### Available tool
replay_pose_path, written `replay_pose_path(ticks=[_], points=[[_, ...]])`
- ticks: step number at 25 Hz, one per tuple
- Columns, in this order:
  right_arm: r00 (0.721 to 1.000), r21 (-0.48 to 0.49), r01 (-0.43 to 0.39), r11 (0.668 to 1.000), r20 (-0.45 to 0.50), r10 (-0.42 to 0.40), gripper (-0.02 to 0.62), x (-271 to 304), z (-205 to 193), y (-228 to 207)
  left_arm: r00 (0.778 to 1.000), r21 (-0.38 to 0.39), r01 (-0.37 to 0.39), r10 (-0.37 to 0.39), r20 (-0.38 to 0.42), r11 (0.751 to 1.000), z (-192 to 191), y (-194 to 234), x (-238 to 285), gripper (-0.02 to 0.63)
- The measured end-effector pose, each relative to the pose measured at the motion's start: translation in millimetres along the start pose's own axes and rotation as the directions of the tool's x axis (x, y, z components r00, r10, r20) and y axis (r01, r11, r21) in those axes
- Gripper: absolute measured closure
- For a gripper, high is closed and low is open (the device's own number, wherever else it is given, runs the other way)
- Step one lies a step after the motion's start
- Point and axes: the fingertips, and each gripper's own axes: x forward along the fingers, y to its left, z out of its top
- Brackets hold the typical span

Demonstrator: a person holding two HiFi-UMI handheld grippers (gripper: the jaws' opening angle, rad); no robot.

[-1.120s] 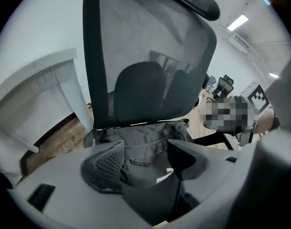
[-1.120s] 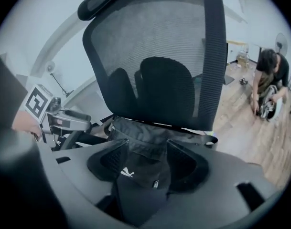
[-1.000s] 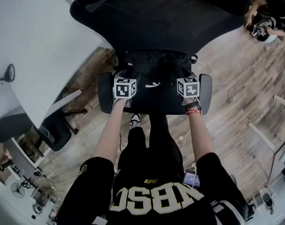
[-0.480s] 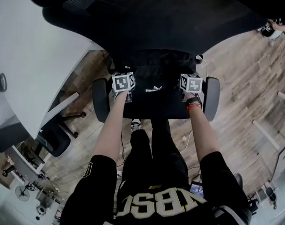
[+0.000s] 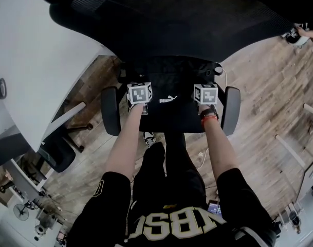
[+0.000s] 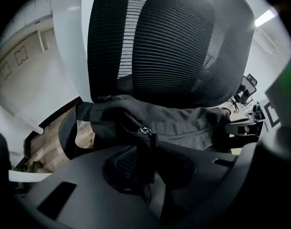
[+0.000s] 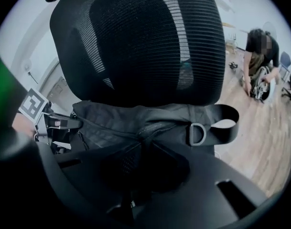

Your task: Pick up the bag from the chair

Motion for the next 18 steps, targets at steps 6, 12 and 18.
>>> replay_pose_path(ticks=[6,12,18], points=[[1.000,0.034,0.018,0.999,0.024,-0.019,0.558,-25.7,10.0,15.1,0.998,-0.046,0.049,-0.047,0.043,0.998,0.8,-10.8,-30.4,0.554],[0.995,0.085,-0.003,0.996,0.099,-0.006,0.558,-66.3,23.3,32.8,0.984,-0.075,0.118,-0.107,0.142,0.990,21.9,-18.0,-81.1,0.557],[0.979,0.022,0.040,0.999,0.198,-0.044,0.558,-129.9,42.2,60.8,0.970,-0.065,0.128,-0.111,0.218,0.990,39.2,-24.0,-142.4,0.557]])
